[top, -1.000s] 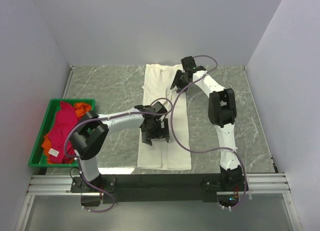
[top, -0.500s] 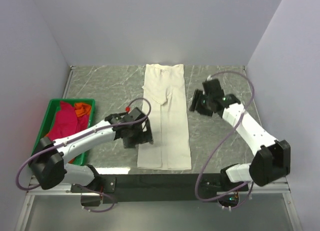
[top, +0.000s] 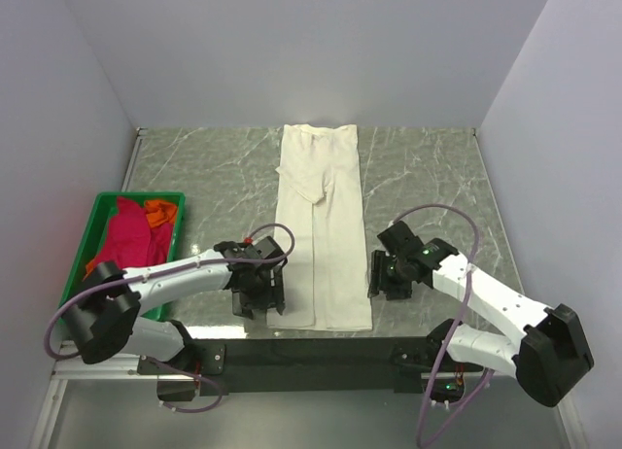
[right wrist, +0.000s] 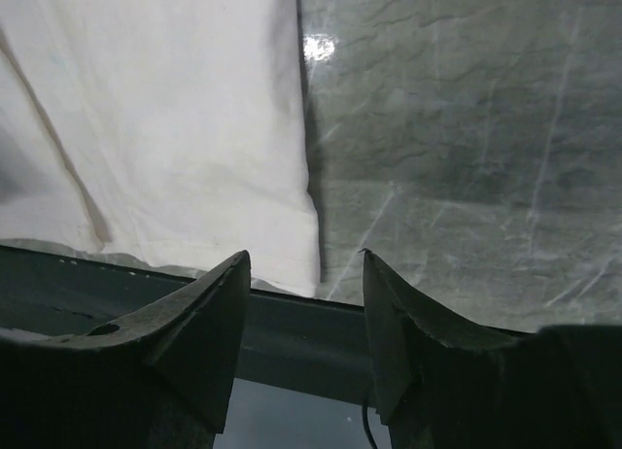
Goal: Fold and stack the t-shirts
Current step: Fold the tshirt
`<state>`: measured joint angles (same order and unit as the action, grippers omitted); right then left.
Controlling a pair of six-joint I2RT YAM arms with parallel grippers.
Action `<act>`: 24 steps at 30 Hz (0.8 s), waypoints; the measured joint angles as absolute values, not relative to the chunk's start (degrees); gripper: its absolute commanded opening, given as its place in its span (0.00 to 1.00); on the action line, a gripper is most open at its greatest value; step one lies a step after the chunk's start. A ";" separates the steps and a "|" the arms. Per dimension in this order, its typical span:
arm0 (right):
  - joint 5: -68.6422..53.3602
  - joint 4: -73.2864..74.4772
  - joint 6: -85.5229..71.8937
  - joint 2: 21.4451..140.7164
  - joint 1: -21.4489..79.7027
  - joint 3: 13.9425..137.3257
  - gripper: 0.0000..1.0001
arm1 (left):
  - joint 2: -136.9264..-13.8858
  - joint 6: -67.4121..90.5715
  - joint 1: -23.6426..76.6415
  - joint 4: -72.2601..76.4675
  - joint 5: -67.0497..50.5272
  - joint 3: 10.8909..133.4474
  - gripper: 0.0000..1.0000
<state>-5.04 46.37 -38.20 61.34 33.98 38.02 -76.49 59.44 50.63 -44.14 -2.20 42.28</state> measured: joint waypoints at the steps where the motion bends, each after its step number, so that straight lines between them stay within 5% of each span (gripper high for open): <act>1: -5.48 46.09 -38.52 62.19 34.52 38.00 0.57 | -77.52 59.42 50.85 -43.81 -2.28 42.28 0.75; 12: -8.14 42.78 -40.12 74.37 42.37 37.80 0.52 | -82.50 59.22 52.29 -42.22 -3.18 42.28 0.52; 24: -8.19 43.86 -41.58 75.35 43.77 37.80 0.51 | -82.87 59.22 53.47 -42.46 -3.05 42.28 0.43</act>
<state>-8.19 43.86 -41.58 75.35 43.77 37.80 -82.87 59.22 53.47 -42.46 -3.05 42.28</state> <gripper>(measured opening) 0.522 0.447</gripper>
